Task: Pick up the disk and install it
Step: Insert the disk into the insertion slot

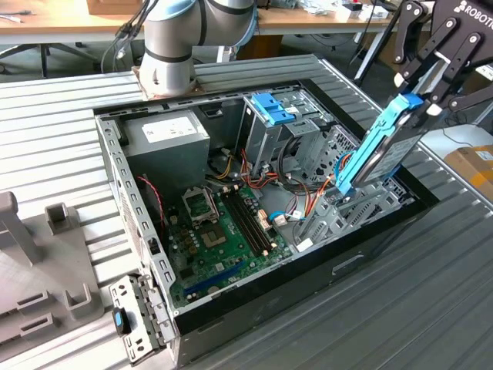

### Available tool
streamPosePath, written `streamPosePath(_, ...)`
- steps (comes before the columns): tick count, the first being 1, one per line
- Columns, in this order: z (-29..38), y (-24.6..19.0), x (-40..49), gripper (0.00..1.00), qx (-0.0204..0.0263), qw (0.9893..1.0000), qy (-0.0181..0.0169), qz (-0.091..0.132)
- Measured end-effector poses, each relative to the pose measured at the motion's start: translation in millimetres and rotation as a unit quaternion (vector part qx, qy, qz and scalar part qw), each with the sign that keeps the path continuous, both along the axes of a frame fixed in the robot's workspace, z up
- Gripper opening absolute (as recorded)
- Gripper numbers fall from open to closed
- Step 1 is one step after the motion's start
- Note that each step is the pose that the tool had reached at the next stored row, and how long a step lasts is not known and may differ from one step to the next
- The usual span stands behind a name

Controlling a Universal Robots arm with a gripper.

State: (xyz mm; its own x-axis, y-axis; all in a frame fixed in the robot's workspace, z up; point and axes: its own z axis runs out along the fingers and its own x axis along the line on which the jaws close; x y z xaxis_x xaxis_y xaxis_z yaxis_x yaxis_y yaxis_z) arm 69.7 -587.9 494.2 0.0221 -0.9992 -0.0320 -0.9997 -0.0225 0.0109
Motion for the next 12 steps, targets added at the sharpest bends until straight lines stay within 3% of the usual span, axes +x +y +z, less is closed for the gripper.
streamPosePath(11,-16.8,0.1,1.2,0.36,0.0002,1.0000,0.0000,0.000)
streamPosePath(12,-17.2,0.0,1.2,0.36,0.0053,1.0000,0.0000,0.000)
